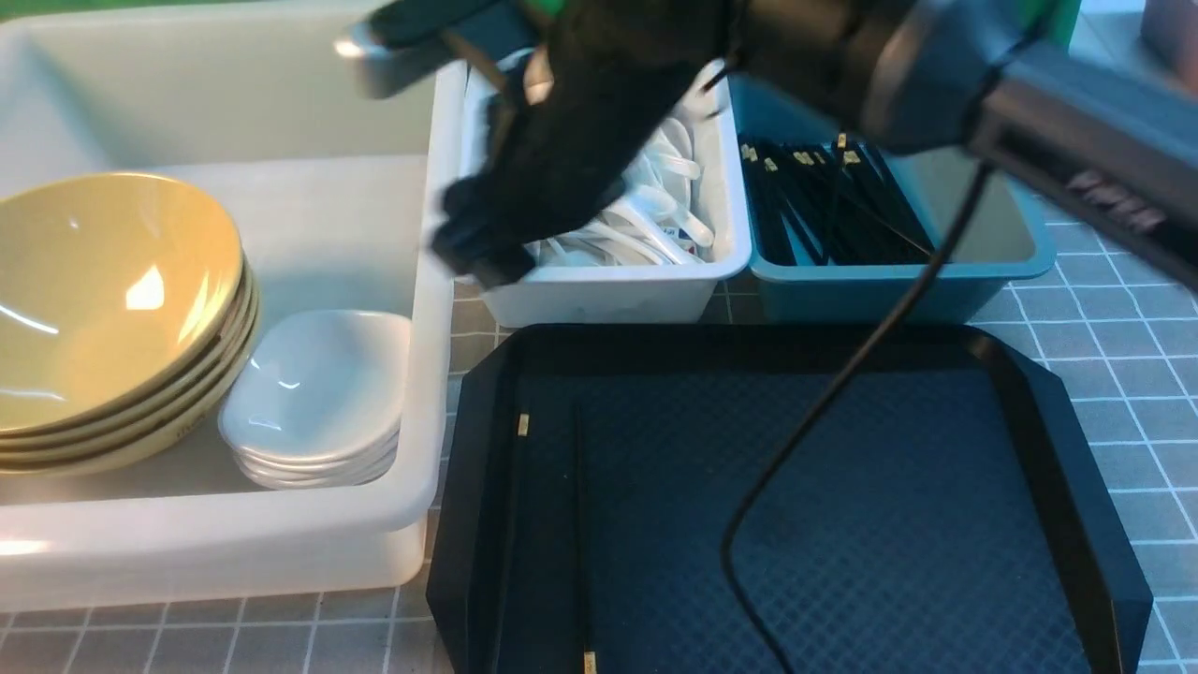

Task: On grey table put chopsticks spoon bowls plates into blue grey white boxes.
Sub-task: 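Move the grippers toward the tableware on the black tray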

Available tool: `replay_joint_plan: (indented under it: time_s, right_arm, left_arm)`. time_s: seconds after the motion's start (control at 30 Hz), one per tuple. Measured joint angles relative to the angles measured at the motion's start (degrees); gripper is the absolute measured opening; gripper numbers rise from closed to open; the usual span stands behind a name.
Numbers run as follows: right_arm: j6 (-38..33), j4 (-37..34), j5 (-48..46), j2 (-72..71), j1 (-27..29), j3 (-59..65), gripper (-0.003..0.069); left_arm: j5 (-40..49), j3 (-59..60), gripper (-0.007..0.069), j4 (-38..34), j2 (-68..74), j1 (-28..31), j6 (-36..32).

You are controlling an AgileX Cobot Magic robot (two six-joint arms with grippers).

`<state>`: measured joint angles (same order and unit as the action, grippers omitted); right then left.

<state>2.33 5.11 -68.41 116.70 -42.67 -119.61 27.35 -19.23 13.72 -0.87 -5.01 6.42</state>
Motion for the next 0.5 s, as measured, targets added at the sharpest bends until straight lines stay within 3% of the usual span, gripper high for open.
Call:
replay_joint_plan:
  time_s: [0.13, 0.23, 0.5]
  right_arm:
    - [4.4, 1.4, 0.2, -0.9, 1.5, 9.5, 0.0528]
    - [7.2, -4.7, 11.4, 0.5, 1.1, 22.4, 0.0528]
    - [8.7, -10.8, 22.2, 2.1, -0.6, 27.6, 0.0528]
  left_arm:
    - [0.0, 0.0, -0.0008, 0.0, 0.0, 0.0, 0.0]
    - [0.0, 0.0, -0.0008, 0.0, 0.0, 0.0, 0.0]
    - [-0.1, 0.0, -0.0008, 0.0, 0.0, 0.0, 0.0]
